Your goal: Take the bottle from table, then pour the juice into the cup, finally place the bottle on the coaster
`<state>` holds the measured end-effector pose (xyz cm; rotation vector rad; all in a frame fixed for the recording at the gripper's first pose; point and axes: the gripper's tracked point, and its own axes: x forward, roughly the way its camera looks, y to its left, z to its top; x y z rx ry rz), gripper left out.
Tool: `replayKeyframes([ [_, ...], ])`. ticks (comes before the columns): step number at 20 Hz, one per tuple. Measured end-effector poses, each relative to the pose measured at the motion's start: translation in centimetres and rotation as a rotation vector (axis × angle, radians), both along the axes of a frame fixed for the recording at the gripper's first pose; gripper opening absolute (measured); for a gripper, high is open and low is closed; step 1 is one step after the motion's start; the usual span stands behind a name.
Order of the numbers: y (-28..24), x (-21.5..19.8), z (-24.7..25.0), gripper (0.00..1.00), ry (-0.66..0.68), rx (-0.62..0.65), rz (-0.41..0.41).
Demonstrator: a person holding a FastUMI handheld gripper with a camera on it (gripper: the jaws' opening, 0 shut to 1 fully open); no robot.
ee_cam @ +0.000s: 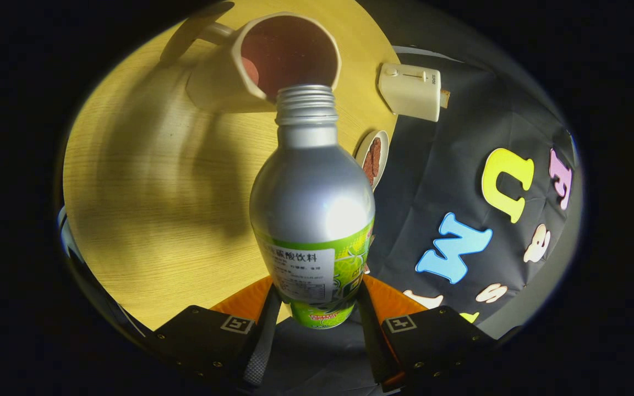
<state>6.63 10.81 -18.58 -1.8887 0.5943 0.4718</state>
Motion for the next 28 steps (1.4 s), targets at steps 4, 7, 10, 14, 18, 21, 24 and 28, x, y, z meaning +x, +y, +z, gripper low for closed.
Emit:
replayKeyframes([
  [4,0.3,0.1,0.4,0.71,-0.003,-0.025,0.015],
  [7,0.1,0.1,0.6,0.71,-0.002,-0.031,0.012],
  [10,0.2,0.1,0.6,0.71,-0.001,-0.041,0.014],
  [14,0.2,0.1,0.7,0.71,0.001,-0.050,0.015],
  [18,0.4,0.1,1.0,0.71,0.003,-0.066,0.022],
  [21,0.3,0.3,1.2,0.71,0.001,-0.079,0.021],
  [24,0.4,0.3,1.4,0.71,0.004,-0.093,0.025],
  [28,0.6,0.3,1.6,0.71,0.005,-0.107,0.030],
])
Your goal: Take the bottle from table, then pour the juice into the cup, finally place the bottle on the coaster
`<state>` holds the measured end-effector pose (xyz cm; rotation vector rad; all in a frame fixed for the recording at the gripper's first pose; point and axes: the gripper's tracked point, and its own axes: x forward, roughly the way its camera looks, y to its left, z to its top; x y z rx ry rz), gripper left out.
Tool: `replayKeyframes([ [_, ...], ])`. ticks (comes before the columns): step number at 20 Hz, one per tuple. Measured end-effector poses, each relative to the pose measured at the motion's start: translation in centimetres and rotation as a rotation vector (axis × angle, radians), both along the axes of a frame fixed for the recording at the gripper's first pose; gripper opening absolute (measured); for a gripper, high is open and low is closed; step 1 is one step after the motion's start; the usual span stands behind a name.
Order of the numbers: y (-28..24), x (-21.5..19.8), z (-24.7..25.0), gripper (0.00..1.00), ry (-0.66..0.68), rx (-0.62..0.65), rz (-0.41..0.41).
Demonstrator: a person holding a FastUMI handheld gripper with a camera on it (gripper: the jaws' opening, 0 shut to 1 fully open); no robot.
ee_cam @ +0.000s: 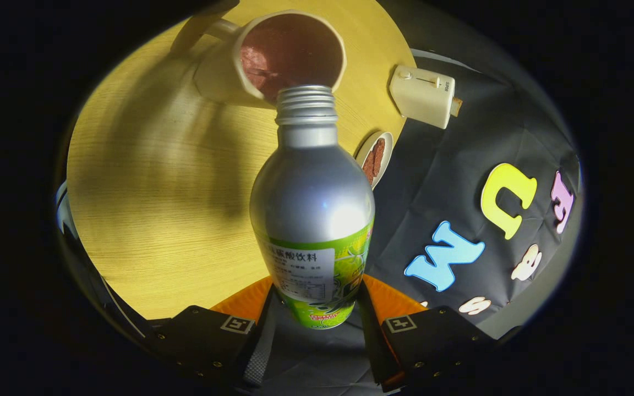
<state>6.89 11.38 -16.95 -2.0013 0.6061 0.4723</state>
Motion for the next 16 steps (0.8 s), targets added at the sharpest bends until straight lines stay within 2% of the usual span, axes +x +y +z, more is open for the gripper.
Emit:
replayKeyframes([
  [16,0.4,0.3,1.3,0.71,0.010,-0.084,0.006],
])
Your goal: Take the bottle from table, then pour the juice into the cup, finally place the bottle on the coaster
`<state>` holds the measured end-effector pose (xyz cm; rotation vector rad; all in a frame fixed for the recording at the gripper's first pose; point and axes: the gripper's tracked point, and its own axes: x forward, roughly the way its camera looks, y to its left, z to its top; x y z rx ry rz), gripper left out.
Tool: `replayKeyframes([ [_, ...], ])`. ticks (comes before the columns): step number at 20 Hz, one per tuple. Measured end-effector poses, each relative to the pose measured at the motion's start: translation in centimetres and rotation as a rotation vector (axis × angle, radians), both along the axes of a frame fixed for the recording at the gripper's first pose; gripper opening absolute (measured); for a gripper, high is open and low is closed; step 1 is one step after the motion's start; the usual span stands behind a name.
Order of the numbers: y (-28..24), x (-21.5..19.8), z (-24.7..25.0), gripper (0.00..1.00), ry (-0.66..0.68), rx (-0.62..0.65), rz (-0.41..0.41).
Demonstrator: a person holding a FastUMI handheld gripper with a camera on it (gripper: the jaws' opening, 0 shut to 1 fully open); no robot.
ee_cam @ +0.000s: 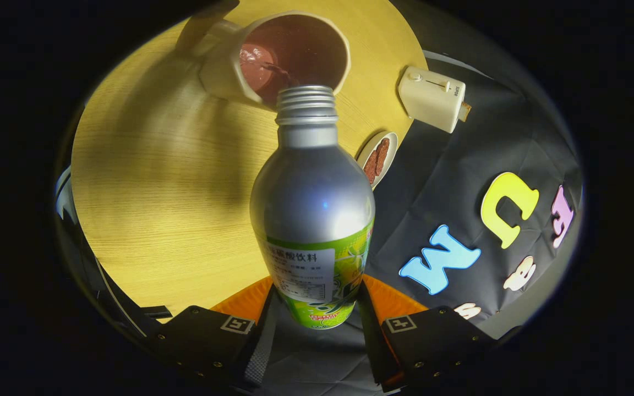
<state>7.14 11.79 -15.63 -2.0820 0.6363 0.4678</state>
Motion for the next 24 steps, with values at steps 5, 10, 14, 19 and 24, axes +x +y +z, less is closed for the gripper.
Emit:
replayKeyframes([
  [5,0.4,0.0,0.6,0.72,0.002,-0.033,0.001],
  [10,1.0,0.2,1.2,0.71,0.007,-0.078,0.013],
  [14,0.9,-0.1,1.2,0.71,0.017,-0.109,0.009],
  [19,0.7,-0.1,1.7,0.71,0.029,-0.149,-0.005],
  [24,0.9,0.2,1.7,0.71,0.029,-0.164,0.002],
])
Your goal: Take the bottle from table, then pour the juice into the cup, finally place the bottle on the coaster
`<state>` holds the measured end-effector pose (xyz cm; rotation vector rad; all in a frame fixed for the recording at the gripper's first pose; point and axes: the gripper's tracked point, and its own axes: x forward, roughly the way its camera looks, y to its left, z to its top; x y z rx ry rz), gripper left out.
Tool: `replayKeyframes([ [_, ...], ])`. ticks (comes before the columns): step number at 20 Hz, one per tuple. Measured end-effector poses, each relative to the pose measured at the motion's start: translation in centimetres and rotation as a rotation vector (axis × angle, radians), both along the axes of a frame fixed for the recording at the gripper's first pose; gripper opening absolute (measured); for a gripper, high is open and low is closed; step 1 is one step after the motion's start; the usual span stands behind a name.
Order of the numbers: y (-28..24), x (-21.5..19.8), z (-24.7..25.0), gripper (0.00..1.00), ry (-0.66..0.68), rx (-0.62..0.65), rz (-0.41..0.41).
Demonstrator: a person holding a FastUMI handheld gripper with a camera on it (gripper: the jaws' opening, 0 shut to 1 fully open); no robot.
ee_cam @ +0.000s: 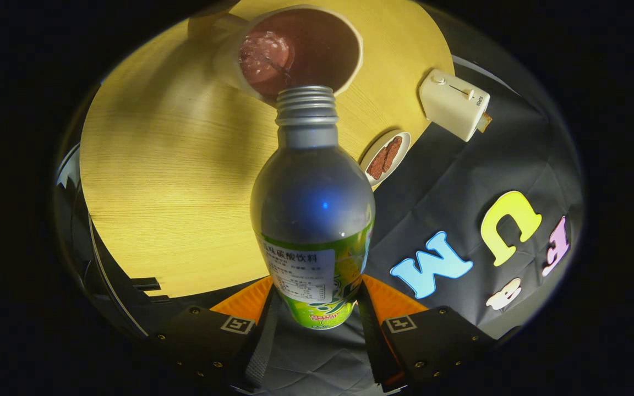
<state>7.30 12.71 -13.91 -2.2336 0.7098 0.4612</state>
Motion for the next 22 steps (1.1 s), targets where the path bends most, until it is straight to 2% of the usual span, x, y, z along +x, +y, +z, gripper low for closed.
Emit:
replayKeyframes([
  [13,0.0,0.4,0.0,0.71,0.009,0.022,-0.008],
  [22,-0.3,-0.4,-1.9,0.71,0.031,0.201,-0.070],
])
